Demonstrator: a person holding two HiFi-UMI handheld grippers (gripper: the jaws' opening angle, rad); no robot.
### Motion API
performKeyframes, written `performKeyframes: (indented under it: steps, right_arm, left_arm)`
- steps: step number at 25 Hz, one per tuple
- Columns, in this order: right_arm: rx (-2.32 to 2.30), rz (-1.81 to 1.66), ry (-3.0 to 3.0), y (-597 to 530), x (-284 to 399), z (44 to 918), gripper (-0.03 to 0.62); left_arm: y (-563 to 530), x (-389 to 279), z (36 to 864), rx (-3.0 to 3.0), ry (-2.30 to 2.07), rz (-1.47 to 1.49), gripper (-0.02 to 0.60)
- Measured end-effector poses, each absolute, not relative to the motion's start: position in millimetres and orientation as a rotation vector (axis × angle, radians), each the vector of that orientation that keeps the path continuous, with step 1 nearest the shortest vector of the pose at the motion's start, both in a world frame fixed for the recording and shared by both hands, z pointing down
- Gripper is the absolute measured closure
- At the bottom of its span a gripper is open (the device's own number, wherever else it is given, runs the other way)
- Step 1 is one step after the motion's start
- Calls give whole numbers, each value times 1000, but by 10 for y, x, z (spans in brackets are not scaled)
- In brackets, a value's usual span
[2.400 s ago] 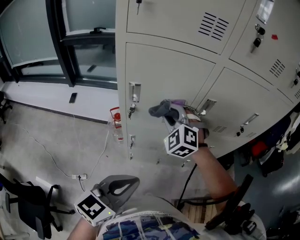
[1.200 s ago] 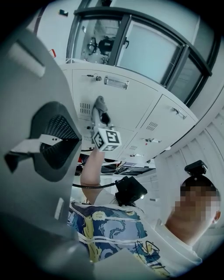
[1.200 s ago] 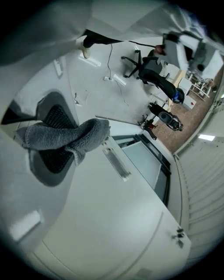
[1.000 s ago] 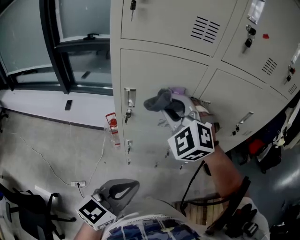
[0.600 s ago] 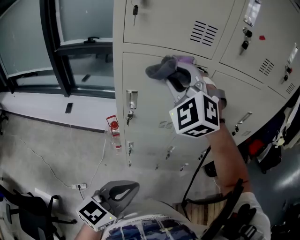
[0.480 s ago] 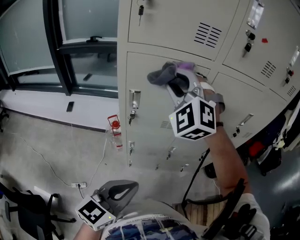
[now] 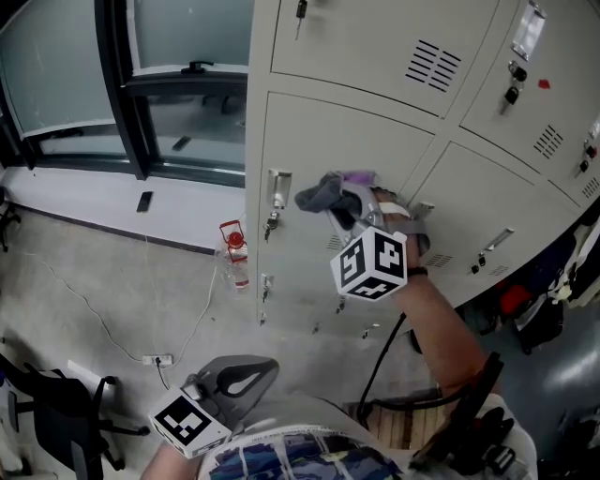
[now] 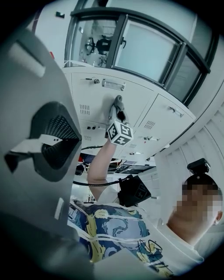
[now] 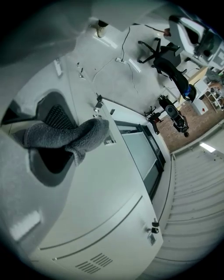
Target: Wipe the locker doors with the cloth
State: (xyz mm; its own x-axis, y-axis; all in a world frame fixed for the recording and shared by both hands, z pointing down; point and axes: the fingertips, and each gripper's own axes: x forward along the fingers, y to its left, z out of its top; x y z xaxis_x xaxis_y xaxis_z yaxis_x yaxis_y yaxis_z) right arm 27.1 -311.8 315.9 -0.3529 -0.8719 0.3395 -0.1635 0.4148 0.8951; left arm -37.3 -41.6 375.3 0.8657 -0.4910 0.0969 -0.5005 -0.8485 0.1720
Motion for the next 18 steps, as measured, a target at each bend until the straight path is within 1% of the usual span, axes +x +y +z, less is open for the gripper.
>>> performKeyframes:
  steps: [7,18]
  right_arm:
    - [804,-871,-1802,-3123,278,3973,480]
    - [687,-718,-1820,-3124,250,5020,482]
  left_arm:
    - [-419,-384,3768,2837,-775,79,580]
    - [-452,-386,3793,2816,-808,79,580]
